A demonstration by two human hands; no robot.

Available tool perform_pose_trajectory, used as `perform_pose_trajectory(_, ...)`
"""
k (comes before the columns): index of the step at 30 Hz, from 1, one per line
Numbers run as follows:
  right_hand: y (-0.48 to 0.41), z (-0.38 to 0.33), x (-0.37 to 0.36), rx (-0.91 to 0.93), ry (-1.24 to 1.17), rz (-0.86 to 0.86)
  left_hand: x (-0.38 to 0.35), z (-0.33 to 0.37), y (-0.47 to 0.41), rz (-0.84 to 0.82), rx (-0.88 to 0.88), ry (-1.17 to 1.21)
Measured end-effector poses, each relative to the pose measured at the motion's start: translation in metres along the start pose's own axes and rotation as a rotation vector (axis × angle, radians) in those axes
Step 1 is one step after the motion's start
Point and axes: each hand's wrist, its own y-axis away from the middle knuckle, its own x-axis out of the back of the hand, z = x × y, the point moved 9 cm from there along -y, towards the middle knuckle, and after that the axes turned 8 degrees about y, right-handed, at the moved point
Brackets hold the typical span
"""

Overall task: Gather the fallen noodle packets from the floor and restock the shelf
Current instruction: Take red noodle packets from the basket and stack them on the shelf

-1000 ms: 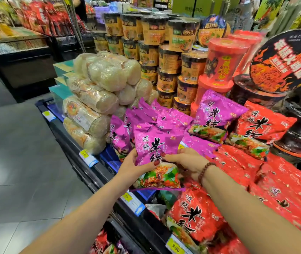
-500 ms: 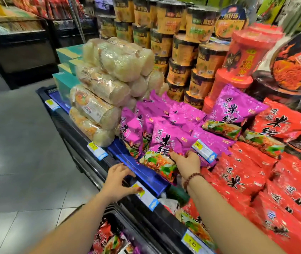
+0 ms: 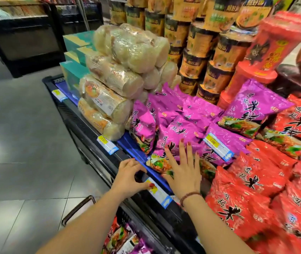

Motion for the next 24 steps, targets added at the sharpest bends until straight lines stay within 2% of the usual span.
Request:
perform_pose_trajectory(5,-0.019,0.011,-0.03,0.003,0.04,-0.187,-0.001,-0.006,0.001,0.031,-0.029,0.03)
perform_pose_trajectory(8,-0.026,0.001,-0.05,-0.063,-0.016,-0.318,-0.001,-0.006,0.001,0.034,-0.043,0.034)
perform_pose_trajectory(13,-0.03,-0.01,-0.053,-0.136,-0.038,-0.254,0.0,-0.004,0.0,0.029,-0.04,0.021)
perform_pose_trajectory(19,-0.027,-0.009,-0.038,-0.077,-0.039,-0.325,-0.001,-0.005,0.0,0.012,-0.019,-0.005)
perform_pose_trajectory(24,0.007,-0.022,0.016,-0.04,-0.067,-0.149,-0.003,0.0,0.0,-0.033,-0.047,-0.172)
